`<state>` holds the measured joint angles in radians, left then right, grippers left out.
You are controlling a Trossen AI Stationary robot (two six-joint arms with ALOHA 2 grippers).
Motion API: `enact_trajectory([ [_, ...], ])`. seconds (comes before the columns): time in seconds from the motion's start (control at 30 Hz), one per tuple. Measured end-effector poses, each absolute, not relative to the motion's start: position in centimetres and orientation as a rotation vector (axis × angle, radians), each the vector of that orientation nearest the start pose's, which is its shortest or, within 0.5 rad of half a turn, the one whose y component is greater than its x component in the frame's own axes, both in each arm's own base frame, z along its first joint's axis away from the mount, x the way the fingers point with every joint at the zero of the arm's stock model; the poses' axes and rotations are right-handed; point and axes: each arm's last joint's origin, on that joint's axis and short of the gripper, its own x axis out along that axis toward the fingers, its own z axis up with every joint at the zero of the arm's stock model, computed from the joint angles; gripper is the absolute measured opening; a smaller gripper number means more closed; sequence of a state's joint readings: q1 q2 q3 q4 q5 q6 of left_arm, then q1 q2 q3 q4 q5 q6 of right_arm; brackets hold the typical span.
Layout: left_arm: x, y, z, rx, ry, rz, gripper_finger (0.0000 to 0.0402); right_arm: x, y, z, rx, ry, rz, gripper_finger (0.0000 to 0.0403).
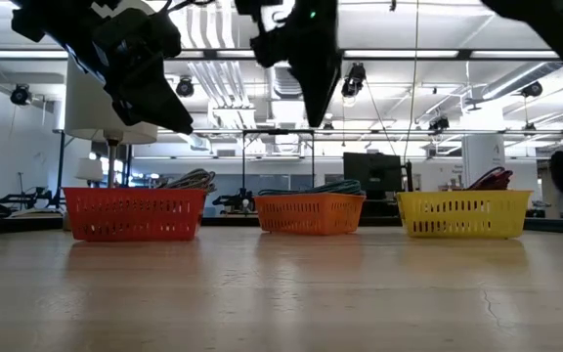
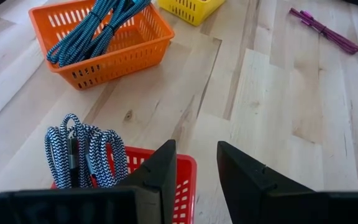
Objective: Pick & Place USB Port
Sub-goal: Put the black and pink charger cable into the yellow bin
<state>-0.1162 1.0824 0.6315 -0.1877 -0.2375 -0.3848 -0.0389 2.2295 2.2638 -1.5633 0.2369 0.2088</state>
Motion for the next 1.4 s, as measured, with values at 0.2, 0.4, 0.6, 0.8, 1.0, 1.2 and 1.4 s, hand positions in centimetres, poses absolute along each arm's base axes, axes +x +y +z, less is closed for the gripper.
enact_trajectory([
  [0.2,21.9,-1.9,22.7,-0.259,0.598,0.236,0.0110,40.9,1.9,27.8,0.009,1.534,-0.380,0.0108],
  [0.4,21.9,-1.9,22.6,-0.260,0.600,0.237,0.0110,37.3,5.4,27.1,0.065,1.491,-0.423,0.0108],
  [0.6,21.8,-1.9,22.3,-0.271,0.603,0.242,0.0110,31.9,7.2,27.3,0.258,1.384,-0.554,0.0114],
  [0.8,21.6,-1.8,21.8,-0.297,0.608,0.252,0.0110,26.8,7.5,26.2,0.529,1.291,-0.731,0.0114],
  [1.0,22.0,-1.9,22.2,-0.293,0.553,0.237,0.0109,23.0,8.3,23.8,0.745,1.270,-0.826,0.0116],
  [1.2,22.7,-1.9,23.5,-0.204,0.416,0.190,0.0108,20.7,9.9,21.9,0.905,1.249,-0.880,0.0111],
  [1.4,23.0,-1.9,24.1,-0.134,0.350,0.167,0.0108,19.7,12.2,21.1,1.067,1.213,-0.907,0.0116],
])
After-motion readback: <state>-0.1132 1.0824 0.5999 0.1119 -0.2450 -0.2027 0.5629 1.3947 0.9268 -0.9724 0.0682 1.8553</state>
